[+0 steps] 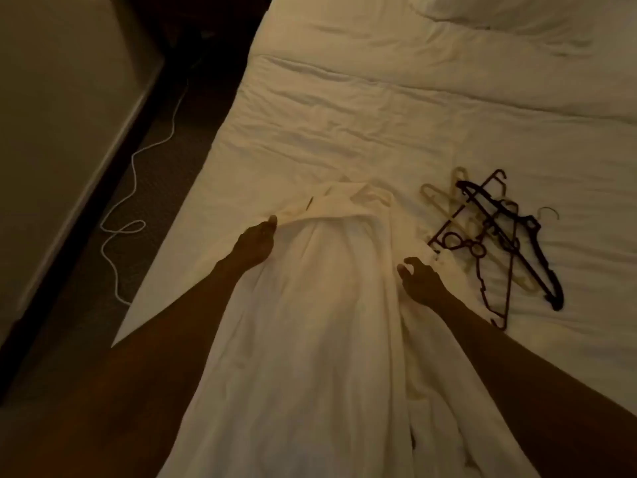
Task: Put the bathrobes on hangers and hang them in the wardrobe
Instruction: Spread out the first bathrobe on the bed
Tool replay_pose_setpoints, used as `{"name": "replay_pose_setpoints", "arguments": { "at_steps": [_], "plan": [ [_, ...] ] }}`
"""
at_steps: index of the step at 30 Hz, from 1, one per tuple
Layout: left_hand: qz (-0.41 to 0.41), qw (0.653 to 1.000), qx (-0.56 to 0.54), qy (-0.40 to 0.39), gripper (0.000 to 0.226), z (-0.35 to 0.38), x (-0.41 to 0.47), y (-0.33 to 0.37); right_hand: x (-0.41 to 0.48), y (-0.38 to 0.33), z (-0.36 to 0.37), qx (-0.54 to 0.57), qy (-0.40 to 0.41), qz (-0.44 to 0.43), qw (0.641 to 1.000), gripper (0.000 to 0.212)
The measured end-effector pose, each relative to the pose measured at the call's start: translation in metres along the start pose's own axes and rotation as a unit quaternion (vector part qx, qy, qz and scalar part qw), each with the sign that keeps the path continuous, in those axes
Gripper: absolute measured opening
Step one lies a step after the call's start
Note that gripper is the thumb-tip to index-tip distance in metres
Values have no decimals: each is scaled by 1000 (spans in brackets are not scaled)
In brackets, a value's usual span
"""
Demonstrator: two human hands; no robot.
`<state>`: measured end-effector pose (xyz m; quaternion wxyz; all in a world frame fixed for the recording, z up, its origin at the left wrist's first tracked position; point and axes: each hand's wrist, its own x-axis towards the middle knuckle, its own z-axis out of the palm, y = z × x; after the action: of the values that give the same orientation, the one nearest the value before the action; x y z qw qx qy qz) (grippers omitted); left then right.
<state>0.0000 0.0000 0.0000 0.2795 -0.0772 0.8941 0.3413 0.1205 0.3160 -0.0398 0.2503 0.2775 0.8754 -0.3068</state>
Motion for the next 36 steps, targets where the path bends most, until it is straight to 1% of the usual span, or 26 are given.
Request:
{"name": "replay_pose_setpoints", "arguments": {
  "at_steps": [2,3,6,7,8,9,10,11,12,13,15,16,17,19,20,22,23,24,27,30,32,36],
  "plan": [
    [27,999,-13,-31,55,4,-4,1,0,-5,3,25,-2,10,1000,48],
    [43,998,-37,-41,52,7,-9,2,1,-6,5,39,0,11,999,48],
    [26,988,-100,-113,37,19,-16,-3,-3,-14,8,80,14,22,996,48],
    [31,988,-102,-109,30,22,-13,-8,-4,-17,8,90,20,21,996,46],
    [36,991,-98,-78,24,23,-9,-13,-4,-21,8,93,21,16,995,43],
    [43,996,-81,-21,21,22,-5,-16,-4,-23,9,95,20,8,995,41],
    [53,997,-33,41,22,19,2,-22,-4,-26,9,96,25,2,995,44],
    [60,994,39,81,27,16,10,-30,-4,-26,10,103,33,-4,994,47],
    [53,989,108,81,38,15,17,-38,-5,-27,11,116,38,-10,993,49],
    [32,986,155,45,51,13,21,-45,-6,-26,11,133,45,-13,990,47],
    [1,984,169,-58,73,10,22,-53,-9,-25,10,154,57,-21,986,43],
    [-3,984,153,-90,77,9,22,-58,-12,-25,9,161,59,-27,985,41],
    [-3,986,133,-97,77,9,21,-60,-16,-26,7,164,65,-34,984,38],
    [9,992,107,-64,65,4,16,-61,-24,-29,1,163,87,-44,982,35],
    [27,994,98,-43,53,1,14,-62,-28,-29,-2,162,99,-48,981,35],
    [66,993,92,-11,18,-7,6,-58,-36,-31,-9,156,118,-57,979,37],
    [83,992,92,2,13,-10,2,-55,-42,-32,-12,154,126,-57,978,37],
    [88,992,91,16,15,-13,-2,-53,-47,-31,-16,151,133,-59,978,38],
    [83,992,74,56,7,-20,-27,-38,-71,-33,-29,154,154,-60,974,42],
    [93,993,-12,68,6,-26,-56,-33,-97,-33,-48,165,198,-69,964,42],
    [97,990,-51,83,5,-37,-82,-30,-117,-33,-68,179,227,-76,954,38],
    [107,989,-33,95,2,-58,-134,-21,-158,-21,-116,192,251,-84,945,35]
  ]
}}
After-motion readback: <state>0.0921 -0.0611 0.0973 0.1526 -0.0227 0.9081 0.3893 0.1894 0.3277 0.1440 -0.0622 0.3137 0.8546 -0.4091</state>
